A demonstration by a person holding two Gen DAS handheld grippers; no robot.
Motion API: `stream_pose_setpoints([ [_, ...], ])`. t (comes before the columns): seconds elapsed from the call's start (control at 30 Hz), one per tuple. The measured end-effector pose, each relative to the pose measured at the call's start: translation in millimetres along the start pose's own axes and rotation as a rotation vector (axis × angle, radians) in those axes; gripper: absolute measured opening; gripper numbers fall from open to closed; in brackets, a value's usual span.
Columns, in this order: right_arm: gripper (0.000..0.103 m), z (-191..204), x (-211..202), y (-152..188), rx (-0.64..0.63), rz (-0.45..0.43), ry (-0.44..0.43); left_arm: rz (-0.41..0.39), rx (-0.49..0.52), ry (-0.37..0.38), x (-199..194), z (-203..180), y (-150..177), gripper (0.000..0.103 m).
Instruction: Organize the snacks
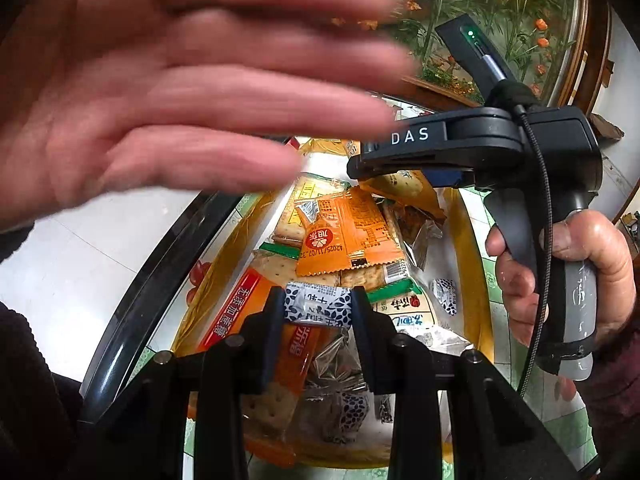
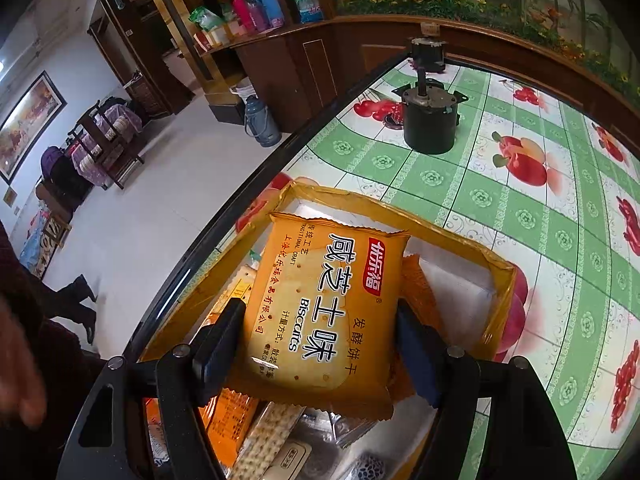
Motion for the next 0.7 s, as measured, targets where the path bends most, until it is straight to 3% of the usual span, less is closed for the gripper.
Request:
stream_pose_setpoints([
  [0.27,0.078,-3.3,7.0,-4.1,-0.004,-0.007,0.033,-0.010,-0.019,0.008,-2.1,2.1,2.3,0.034],
  [0.43,0.078,-0.9,12.2,-4.6,-0.005,-0.001,0.030,-0.016,-0.020,0.007,-3.5,1.5,3.9,0.052],
  [0.57,0.078,0.5,13.0,-6.1,-0.001,-0.011,0.027,-0.016,-0.021,-0.001,-4.6,2.8,5.4,0.058],
  [0.63,0.078,1.5,10.8,-6.8,0.011,-0.018,0.006,-0.016,-0.024,-0.008,-5.4,4.1,6.4,0.076],
  [0.7,0.078,2.6,8.0,-7.0,0.017,-0.024,-0.007,-0.016,-0.029,-0.004,-6.4,4.2,7.8,0.078],
])
Point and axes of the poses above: each gripper's, at about its wrist camera, not at the fingertips, and x roughly the way its jaws point, z to its left, y to its underside, the point moved 10 cm from there along x, roughly the way its jaws point, and after that the axes turned 7 degrees about z, right-handed, at the moved point
